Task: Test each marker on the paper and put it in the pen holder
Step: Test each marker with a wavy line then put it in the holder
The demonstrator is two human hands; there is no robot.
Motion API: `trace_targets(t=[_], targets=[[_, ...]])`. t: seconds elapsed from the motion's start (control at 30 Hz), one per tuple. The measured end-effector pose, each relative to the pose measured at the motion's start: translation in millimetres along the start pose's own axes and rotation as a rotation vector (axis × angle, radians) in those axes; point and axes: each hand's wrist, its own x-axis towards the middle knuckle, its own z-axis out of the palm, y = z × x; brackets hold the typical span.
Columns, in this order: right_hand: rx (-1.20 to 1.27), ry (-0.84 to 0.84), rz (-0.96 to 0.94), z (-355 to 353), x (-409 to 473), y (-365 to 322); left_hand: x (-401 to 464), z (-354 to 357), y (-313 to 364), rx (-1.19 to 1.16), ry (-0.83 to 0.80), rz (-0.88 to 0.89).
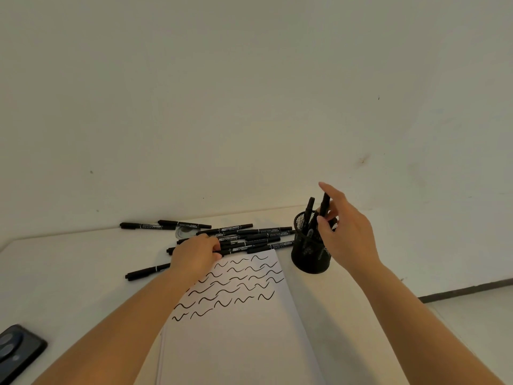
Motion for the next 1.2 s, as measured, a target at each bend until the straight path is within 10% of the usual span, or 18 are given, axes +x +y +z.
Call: trace_targets(t=[0.6, 1.0, 1.2], targets=[[-0.166, 0.031, -0.128, 8.4, -6.7, 16.7, -13.5, -10.4, -11.2, -0.018, 0.144, 0.017], [-0.141, 0.230, -0.177, 16.8, -28.7, -27.5, -62.4, -26.2, 22.9, -0.492, 0.250, -0.016], [0.474, -0.300, 0.166, 31.9, -53.4, -76.2, -93.5, -34.4, 32.9, -0.666, 0.221, 0.041]])
